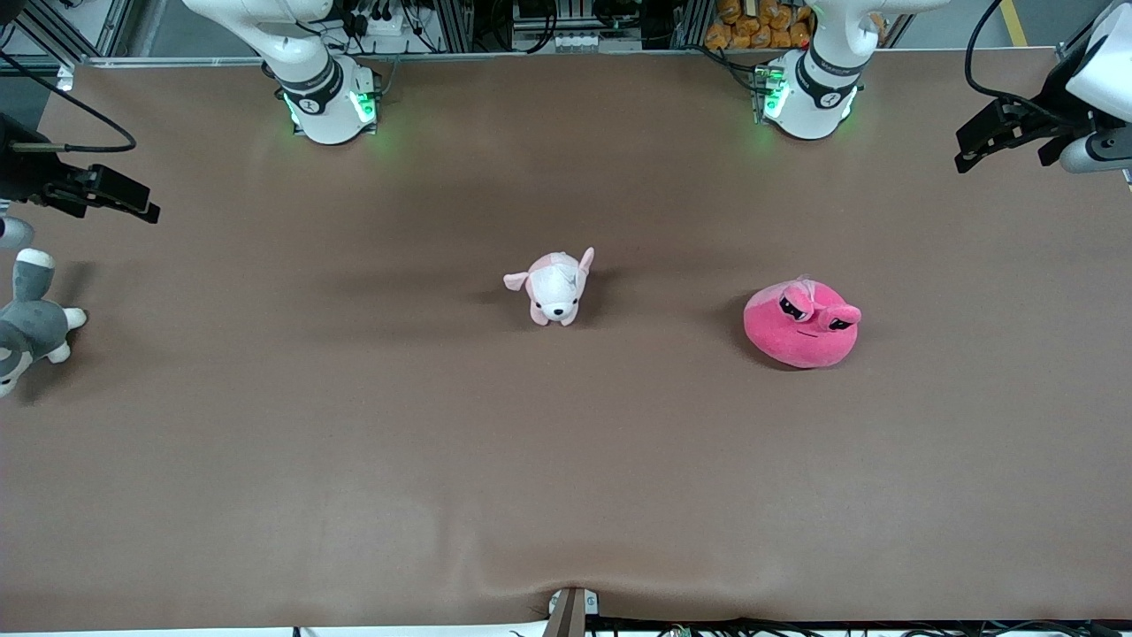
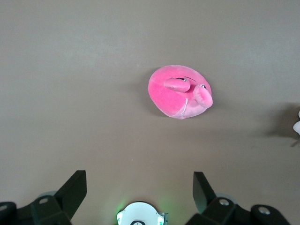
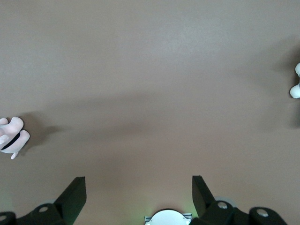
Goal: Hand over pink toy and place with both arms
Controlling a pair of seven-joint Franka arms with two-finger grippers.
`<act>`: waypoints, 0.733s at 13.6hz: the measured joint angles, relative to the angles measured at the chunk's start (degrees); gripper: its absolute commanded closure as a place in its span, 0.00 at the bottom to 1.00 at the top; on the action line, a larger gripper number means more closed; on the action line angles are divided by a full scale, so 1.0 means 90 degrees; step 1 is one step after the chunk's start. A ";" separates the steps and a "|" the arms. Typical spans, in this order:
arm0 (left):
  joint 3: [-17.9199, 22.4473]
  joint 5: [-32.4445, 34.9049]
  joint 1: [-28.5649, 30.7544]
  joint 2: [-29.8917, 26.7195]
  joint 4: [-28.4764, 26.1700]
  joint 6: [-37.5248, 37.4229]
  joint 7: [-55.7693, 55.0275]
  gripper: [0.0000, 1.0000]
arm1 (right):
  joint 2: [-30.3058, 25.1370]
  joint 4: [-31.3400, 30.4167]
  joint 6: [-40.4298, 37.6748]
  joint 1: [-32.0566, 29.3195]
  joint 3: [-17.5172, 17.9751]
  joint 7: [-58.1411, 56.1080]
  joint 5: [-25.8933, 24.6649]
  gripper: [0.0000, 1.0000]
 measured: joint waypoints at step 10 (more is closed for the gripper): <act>0.0028 0.0012 0.0055 0.0219 0.0272 0.0000 0.0000 0.00 | 0.0000 0.0001 0.0003 0.0084 0.0002 0.0006 0.0008 0.00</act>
